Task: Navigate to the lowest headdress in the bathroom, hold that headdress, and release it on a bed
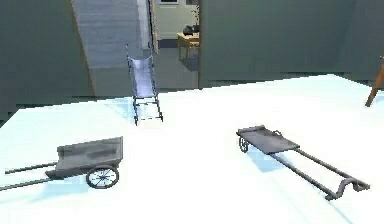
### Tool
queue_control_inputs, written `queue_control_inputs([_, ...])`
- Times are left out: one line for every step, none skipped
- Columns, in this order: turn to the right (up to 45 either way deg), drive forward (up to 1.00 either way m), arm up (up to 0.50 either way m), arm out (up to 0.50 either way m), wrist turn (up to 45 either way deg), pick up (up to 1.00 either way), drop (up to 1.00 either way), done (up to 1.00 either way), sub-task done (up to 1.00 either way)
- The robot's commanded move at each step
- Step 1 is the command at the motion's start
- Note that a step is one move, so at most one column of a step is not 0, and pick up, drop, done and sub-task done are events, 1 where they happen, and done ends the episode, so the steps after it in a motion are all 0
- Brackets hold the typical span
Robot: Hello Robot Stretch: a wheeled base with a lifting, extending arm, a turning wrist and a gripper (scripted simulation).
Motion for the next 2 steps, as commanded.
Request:
queue_control_inputs([0.0, 1.0, 0.0, 0.0, 0.0, 0.0, 0.0, 0.0, 0.0])
queue_control_inputs([0.0, 1.0, 0.0, 0.0, 0.0, 0.0, 0.0, 0.0, 0.0])
